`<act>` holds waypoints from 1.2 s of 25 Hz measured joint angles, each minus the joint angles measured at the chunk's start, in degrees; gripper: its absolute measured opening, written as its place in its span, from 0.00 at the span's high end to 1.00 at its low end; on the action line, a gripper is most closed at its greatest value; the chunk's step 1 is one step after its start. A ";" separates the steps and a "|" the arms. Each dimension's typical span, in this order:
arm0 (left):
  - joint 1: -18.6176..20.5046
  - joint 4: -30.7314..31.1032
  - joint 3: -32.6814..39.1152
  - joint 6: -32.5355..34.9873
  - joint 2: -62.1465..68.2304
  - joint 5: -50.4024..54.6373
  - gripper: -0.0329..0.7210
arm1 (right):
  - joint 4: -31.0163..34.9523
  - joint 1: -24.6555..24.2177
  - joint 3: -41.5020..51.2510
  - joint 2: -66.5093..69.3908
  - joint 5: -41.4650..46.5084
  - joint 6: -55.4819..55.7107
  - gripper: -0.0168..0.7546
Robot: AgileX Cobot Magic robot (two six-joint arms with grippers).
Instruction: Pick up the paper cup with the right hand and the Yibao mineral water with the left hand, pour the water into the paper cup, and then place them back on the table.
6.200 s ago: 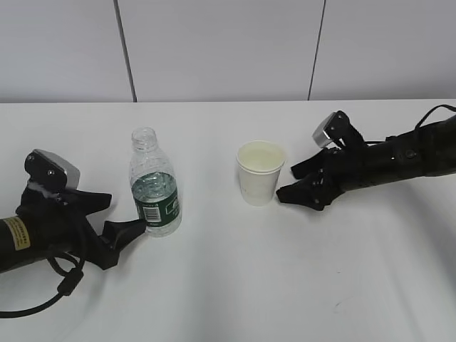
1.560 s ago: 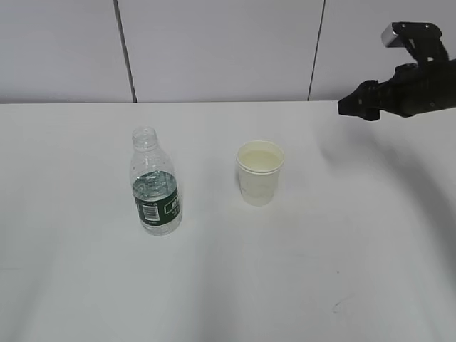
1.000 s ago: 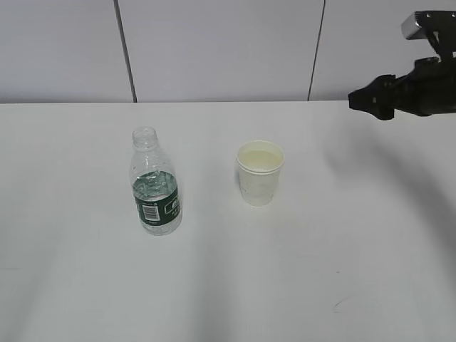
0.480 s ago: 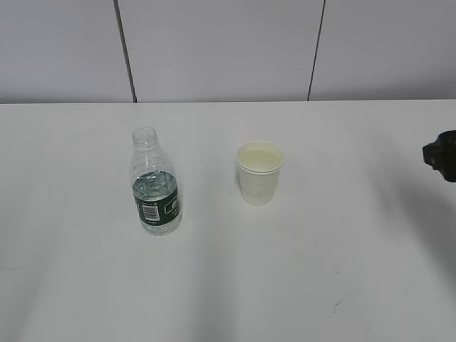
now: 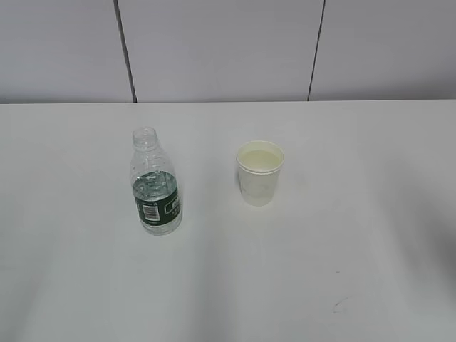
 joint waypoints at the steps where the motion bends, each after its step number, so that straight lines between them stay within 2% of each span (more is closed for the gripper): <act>1: 0.00 0.00 0.00 0.00 0.00 0.00 0.32 | 0.55 0.00 0.67 -2.57 1.89 -0.75 0.21; 12: 0.00 0.00 0.00 0.00 0.00 0.00 0.36 | 7.69 0.00 2.70 -23.87 14.92 -2.50 0.21; 20: 0.00 0.00 0.00 0.00 0.00 0.00 0.39 | 5.33 0.00 2.70 -36.35 25.51 -2.21 0.21; 30: 0.00 0.00 0.00 0.00 0.00 0.00 0.41 | 3.20 0.00 2.28 -49.13 33.80 -0.46 0.21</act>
